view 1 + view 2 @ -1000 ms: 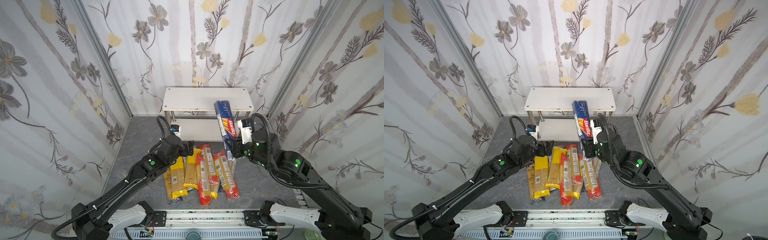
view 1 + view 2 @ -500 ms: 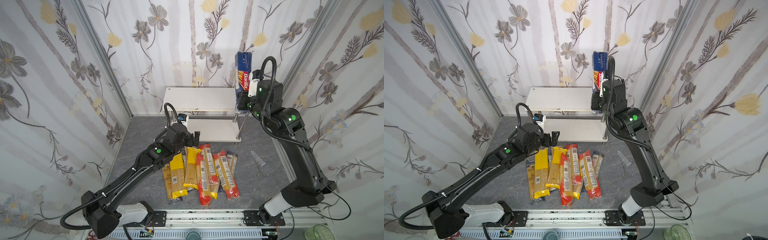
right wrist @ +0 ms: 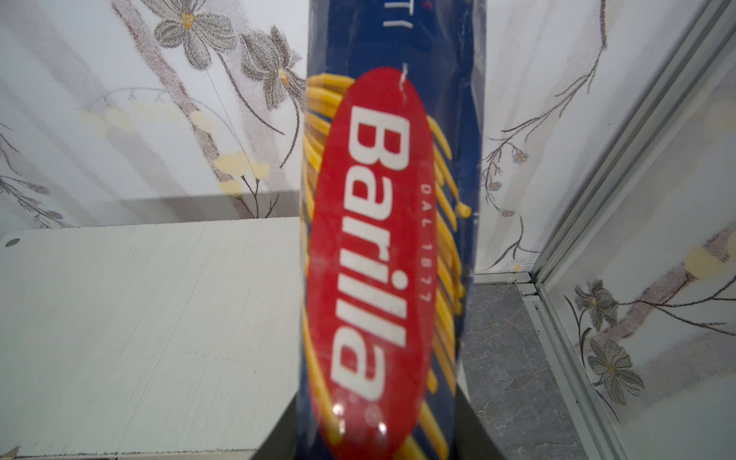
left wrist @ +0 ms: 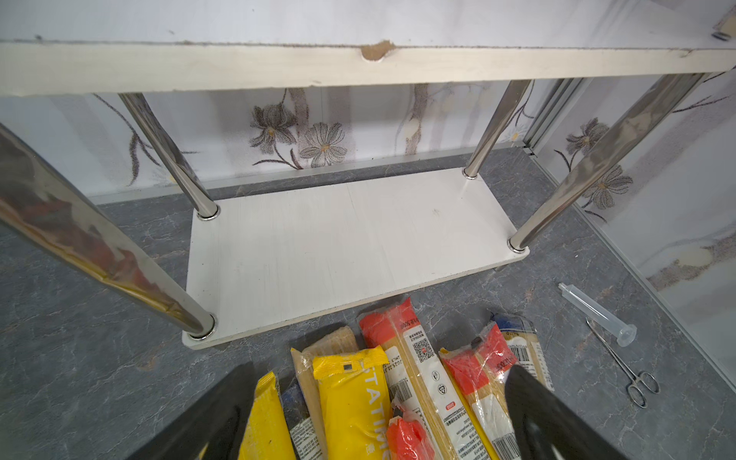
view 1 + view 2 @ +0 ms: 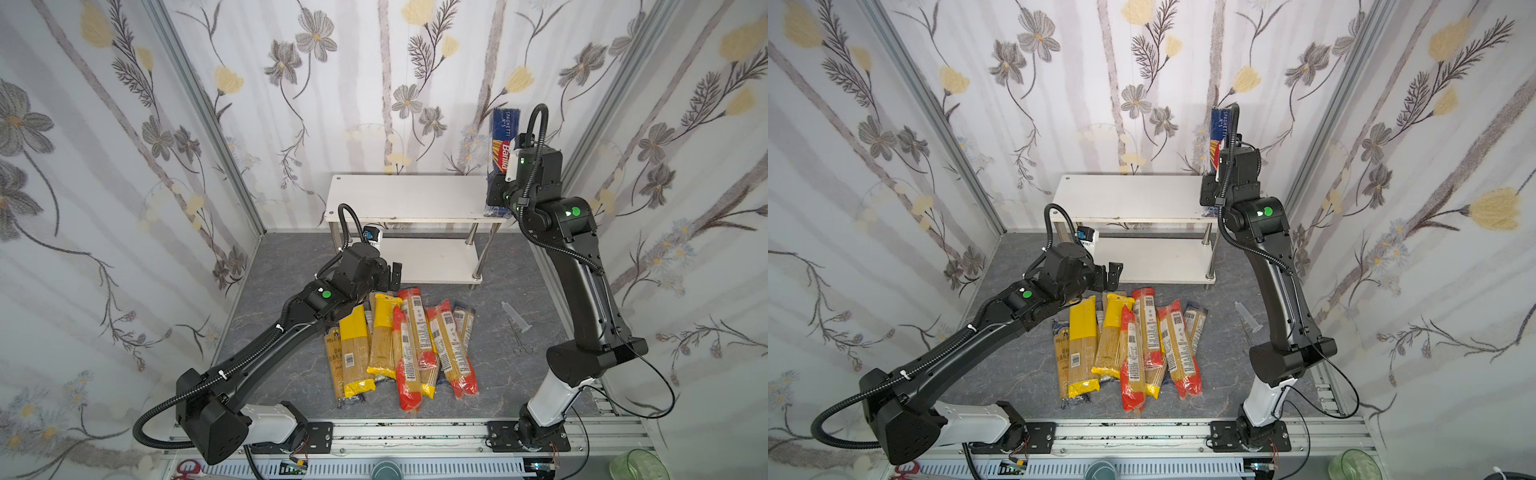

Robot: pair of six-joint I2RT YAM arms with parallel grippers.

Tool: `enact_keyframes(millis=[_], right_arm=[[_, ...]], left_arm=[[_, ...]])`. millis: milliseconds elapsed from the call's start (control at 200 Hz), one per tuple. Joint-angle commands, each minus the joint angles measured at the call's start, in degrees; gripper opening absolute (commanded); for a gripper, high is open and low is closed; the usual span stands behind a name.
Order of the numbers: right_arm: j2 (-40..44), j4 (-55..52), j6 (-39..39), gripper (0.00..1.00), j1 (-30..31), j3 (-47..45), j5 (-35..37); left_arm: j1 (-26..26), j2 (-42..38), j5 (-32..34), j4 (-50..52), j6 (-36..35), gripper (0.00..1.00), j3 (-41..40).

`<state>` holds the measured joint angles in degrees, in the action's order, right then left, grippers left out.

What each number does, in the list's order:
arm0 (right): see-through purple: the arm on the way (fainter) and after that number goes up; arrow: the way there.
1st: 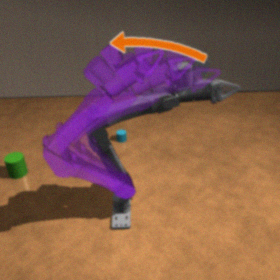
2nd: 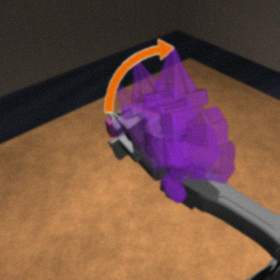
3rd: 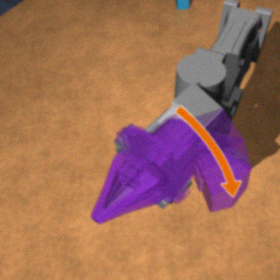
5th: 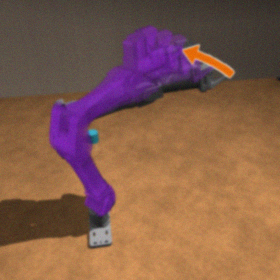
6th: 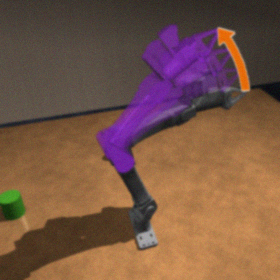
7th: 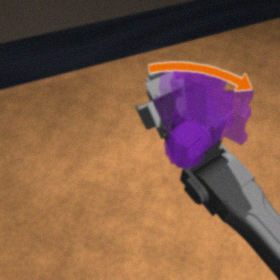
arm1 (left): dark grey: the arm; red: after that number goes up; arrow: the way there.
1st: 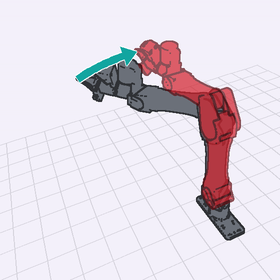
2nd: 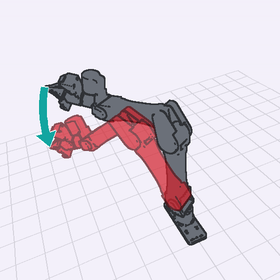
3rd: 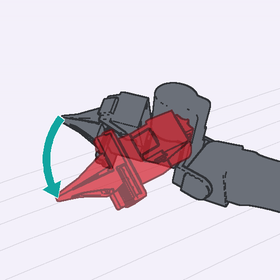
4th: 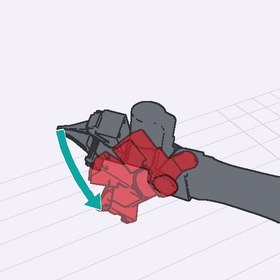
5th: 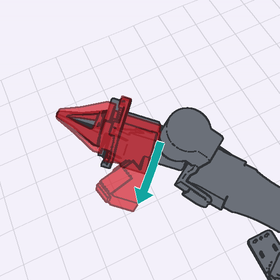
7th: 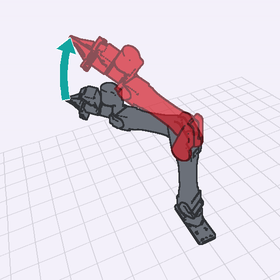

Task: Arrange pasta packages on shelves
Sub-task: Place the pasta box on the shelf.

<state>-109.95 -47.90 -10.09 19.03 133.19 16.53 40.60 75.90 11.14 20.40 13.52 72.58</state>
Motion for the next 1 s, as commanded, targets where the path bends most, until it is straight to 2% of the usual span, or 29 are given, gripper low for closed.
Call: enact_keyframes(millis=[0,485,660,884,994], right_arm=[[-0.71,5.77,0.59,0.37,-0.44,0.67,0.30],[-2.45,3.89,0.33,0.41,-2.33,0.66,-2.28],[-3.48,1.85,0.29,0.45,-2.38,0.55,-3.36],[-5.43,1.25,0.33,0.67,-2.39,0.55,-3.16],[-5.63,0.96,0.33,0.83,-2.33,0.50,-2.67]], left_arm=[[-0.09,-0.05,0.03,-0.10,0.12,1.00,-0.06],[0.00,-1.01,0.30,-0.10,0.23,1.00,-0.68],[-0.16,-1.31,0.33,-0.10,0.22,1.00,-0.91],[-0.07,-0.94,0.03,-0.10,0.46,1.00,-1.20],[-0.06,-1.02,0.39,-0.10,0.68,1.00,-1.72]])
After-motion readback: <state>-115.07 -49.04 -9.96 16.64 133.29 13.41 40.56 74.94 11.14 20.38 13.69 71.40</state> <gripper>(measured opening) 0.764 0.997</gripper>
